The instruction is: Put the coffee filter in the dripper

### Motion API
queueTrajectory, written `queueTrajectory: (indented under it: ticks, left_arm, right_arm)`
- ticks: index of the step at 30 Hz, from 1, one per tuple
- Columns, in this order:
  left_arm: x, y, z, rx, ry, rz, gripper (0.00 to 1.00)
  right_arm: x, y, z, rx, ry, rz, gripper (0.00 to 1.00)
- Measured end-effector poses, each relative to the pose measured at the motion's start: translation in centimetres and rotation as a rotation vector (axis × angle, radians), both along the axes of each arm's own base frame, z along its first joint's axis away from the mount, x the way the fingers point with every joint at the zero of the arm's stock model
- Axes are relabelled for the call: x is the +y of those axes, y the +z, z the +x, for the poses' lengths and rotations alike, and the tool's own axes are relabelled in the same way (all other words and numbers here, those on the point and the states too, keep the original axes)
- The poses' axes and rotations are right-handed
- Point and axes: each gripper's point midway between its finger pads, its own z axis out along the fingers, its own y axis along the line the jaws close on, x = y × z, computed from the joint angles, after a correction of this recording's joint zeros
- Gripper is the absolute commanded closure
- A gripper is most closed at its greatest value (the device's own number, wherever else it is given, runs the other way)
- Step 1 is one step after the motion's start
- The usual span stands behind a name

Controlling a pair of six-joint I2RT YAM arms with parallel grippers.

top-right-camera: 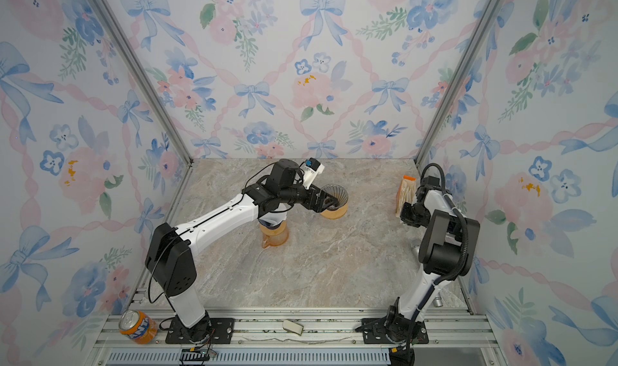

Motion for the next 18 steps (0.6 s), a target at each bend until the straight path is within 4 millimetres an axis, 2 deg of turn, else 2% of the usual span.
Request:
queueTrajectory:
  ticks: [12, 18]
  left_arm:
    - [-0.4, 0.2, 0.4, 0.001, 0.003, -0.007, 0.02]
    - [-0.4, 0.2, 0.4, 0.003, 0.003, -0.008, 0.02]
  right_arm:
    - [-1.1, 0.3, 0.8, -0.025, -0.011, -0.042, 0.81]
    - [-1.1, -0.5, 1.1, -0.023, -0.009, -0.023, 0.88]
